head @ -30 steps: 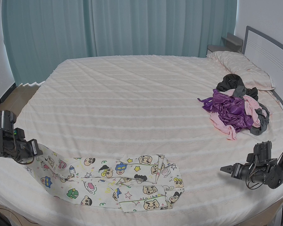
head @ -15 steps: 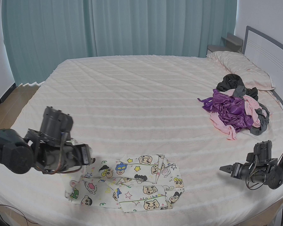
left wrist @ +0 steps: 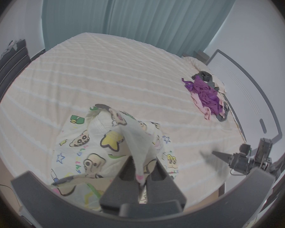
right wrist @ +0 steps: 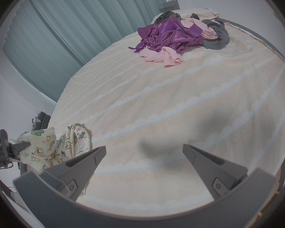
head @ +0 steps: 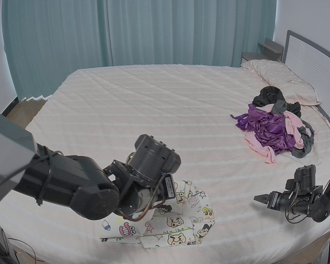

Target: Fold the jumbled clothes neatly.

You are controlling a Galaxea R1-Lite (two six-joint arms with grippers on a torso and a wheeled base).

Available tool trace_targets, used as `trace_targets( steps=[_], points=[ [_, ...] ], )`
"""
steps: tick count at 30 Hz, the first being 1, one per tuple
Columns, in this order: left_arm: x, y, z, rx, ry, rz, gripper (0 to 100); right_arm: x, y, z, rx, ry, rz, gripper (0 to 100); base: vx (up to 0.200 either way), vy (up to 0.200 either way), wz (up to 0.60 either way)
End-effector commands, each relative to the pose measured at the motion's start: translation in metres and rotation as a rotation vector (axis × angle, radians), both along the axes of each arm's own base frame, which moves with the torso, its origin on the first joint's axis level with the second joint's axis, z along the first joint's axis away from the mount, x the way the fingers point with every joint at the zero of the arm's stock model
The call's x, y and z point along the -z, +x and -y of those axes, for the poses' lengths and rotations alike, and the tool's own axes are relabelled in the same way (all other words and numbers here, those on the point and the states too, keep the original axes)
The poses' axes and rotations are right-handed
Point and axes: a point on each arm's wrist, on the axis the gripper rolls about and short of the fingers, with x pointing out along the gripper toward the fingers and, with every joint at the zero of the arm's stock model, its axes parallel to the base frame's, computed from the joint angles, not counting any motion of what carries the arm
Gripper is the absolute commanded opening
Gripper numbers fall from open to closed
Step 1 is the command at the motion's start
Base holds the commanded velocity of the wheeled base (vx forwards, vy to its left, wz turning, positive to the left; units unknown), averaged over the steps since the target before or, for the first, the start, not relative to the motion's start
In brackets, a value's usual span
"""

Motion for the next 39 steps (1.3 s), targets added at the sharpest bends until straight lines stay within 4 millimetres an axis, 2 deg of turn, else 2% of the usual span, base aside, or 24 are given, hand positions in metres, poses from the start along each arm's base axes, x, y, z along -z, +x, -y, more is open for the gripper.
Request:
trace_targets(
  steps=[1,5,10,18,19,33,39],
  points=[
    [0.005,-0.009,0.022,0.056,0.003,0.0,0,0.0,0.0,-0.001,-0.005,0.001,0.0,100,0.0,0.0,0.0],
    [-0.006,-0.004,0.033,0.047,-0.039,0.034,0,0.001,0.0,-0.001,-0.005,0.001,-0.003,100,0.0,0.0,0.0],
    [0.004,0.001,0.037,0.028,-0.019,0.032,0,0.001,0.0,-0.001,-0.005,0.001,-0.003,100,0.0,0.0,0.0],
    [0.002,-0.001,0.049,0.03,-0.043,0.049,0,0.001,0.0,-0.003,-0.014,0.001,-0.002,100,0.0,0.0,0.0],
    [0.003,0.0,0.05,0.025,-0.04,0.052,100,0.001,0.0,-0.003,-0.015,0.002,-0.004,100,0.0,0.0,0.0],
    [-0.002,-0.008,0.058,-0.014,-0.046,0.093,100,0.0,-0.001,-0.005,-0.023,0.001,0.0,100,0.0,0.0,0.0],
    [-0.011,-0.014,0.042,-0.048,-0.074,0.088,100,0.001,-0.002,-0.005,-0.025,0.001,-0.005,100,0.0,0.0,0.0]
  ],
)
